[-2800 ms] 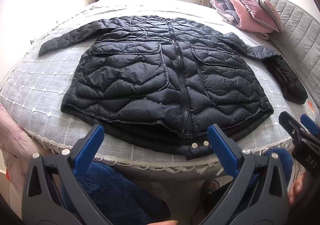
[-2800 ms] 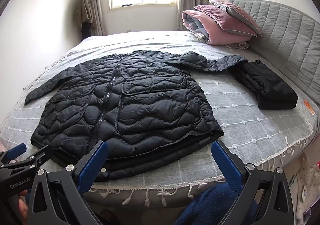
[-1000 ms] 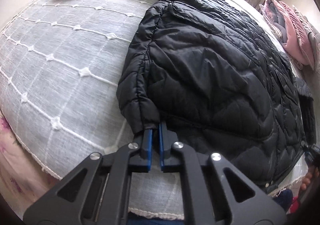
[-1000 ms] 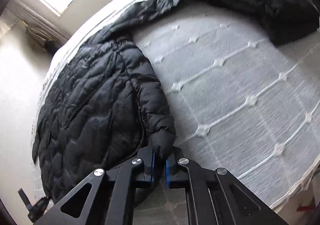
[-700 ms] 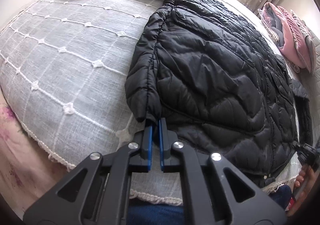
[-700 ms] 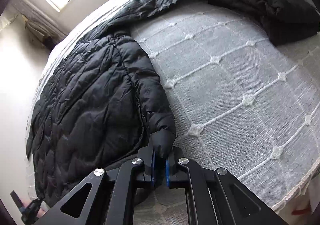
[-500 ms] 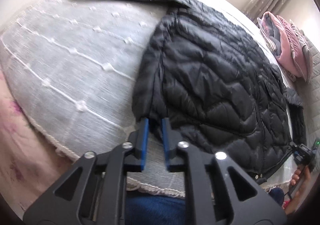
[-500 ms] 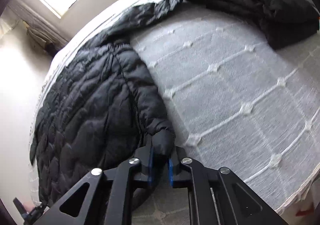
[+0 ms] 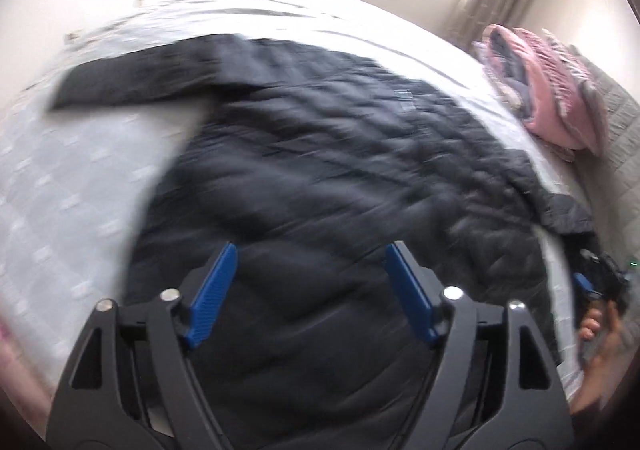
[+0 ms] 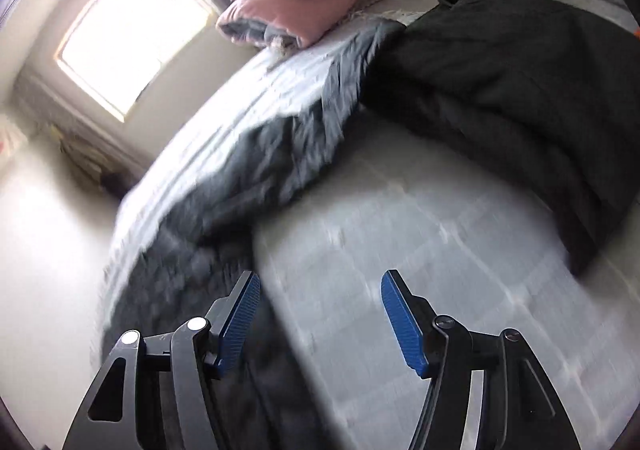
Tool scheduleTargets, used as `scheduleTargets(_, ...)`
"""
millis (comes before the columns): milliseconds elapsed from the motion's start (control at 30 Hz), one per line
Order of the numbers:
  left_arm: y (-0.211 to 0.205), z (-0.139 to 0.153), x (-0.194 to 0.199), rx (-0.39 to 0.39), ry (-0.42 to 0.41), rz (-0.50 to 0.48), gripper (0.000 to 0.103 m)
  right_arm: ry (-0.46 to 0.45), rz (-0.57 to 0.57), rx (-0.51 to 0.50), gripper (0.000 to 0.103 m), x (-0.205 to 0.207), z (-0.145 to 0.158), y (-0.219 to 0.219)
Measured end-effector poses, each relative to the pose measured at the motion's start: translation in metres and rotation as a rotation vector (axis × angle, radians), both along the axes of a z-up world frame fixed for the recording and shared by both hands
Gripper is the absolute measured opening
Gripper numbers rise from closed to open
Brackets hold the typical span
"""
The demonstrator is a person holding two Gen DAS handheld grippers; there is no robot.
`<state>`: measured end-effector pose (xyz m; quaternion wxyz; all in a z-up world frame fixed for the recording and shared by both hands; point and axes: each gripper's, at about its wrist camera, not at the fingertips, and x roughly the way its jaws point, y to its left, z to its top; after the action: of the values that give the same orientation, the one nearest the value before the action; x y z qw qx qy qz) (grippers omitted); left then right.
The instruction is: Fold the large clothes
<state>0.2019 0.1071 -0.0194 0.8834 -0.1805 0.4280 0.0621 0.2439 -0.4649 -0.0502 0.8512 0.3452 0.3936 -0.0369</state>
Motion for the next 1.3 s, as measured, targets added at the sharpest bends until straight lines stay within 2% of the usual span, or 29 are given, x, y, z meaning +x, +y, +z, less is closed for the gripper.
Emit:
scheduleTargets(100, -0.035, -0.01, 0.055, -0.018, 0.043, -0.053, 0.083, 0.0, -0.025, 0.049, 0.064, 0.045, -0.012, -0.011)
scheduleTargets(167, -0.055, -0.024, 0.082, 0.002, 0.056, -0.098, 0.083, 0.017, -0.059, 0.049, 0.065, 0.073, -0.021, -0.017)
scheduleTargets(300, -0.081, -0.068, 0.097, 0.157, 0.124, -0.148, 0.083, 0.065, -0.13, -0.031, 0.064, 0.125, -0.032, -0.03)
scheduleTargets(367, -0.086, -0.072, 0.093, 0.205, 0.115, -0.182, 0.083, 0.079, -0.155, -0.078, 0.062, 0.146, -0.036, -0.034)
scheduleTargets(400, -0.088, -0.073, 0.092, 0.232, 0.105, -0.186, 0.083, 0.088, -0.176, -0.09, 0.056, 0.153, -0.038, -0.036)
scheduleTargets(467, -0.087, -0.072, 0.092, 0.213, 0.112, -0.185, 0.083, 0.106, -0.191, -0.097, 0.01, 0.167, -0.041, -0.041)
scheduleTargets(500, -0.085, -0.073, 0.091, 0.193, 0.11, -0.174, 0.083, 0.122, -0.191, -0.112, 0.008, 0.17, -0.04, -0.043)
scheduleTargets(567, -0.083, -0.073, 0.091, 0.164, 0.107, -0.176, 0.083, 0.125, -0.192, -0.201, 0.006, 0.175, -0.028, -0.043)
scheduleTargets(667, -0.084, -0.072, 0.087, 0.141, 0.103, -0.199, 0.084, 0.071, -0.196, -0.39, 0.004, 0.178, 0.016, -0.037)
scheduleTargets(767, -0.085, -0.075, 0.089, 0.106, 0.108, -0.215, 0.087, 0.051, -0.223, -0.416, 0.004, 0.178, 0.052, -0.041)
scheduleTargets(833, -0.092, -0.075, 0.088, 0.092, 0.104, -0.241, 0.087, 0.051, -0.254, -0.473, 0.003, 0.181, 0.077, -0.043)
scheduleTargets(933, -0.099, -0.072, 0.085, 0.096, 0.096, -0.288, 0.087, 0.078, -0.291, -0.549, 0.003, 0.184, 0.095, -0.044)
scheduleTargets(1000, -0.092, -0.07, 0.084, 0.07, 0.09, -0.287, 0.087, 0.08, -0.278, -0.567, 0.003, 0.184, 0.098, -0.043)
scheduleTargets(1067, -0.075, -0.068, 0.082, 0.005, 0.084, -0.267, 0.087, 0.05, -0.256, -0.561, 0.003, 0.181, 0.099, -0.036)
scheduleTargets(1133, -0.059, -0.065, 0.084, -0.033, 0.072, -0.22, 0.087, 0.026, -0.231, -0.547, 0.003, 0.178, 0.101, -0.022)
scheduleTargets(1233, -0.039, -0.058, 0.088, -0.028, 0.051, -0.143, 0.087, -0.053, -0.169, -0.522, 0.003, 0.178, 0.118, 0.003)
scheduleTargets(1300, -0.019, -0.053, 0.086, -0.03, 0.034, -0.089, 0.087, -0.125, -0.113, -0.534, 0.003, 0.175, 0.138, 0.034)
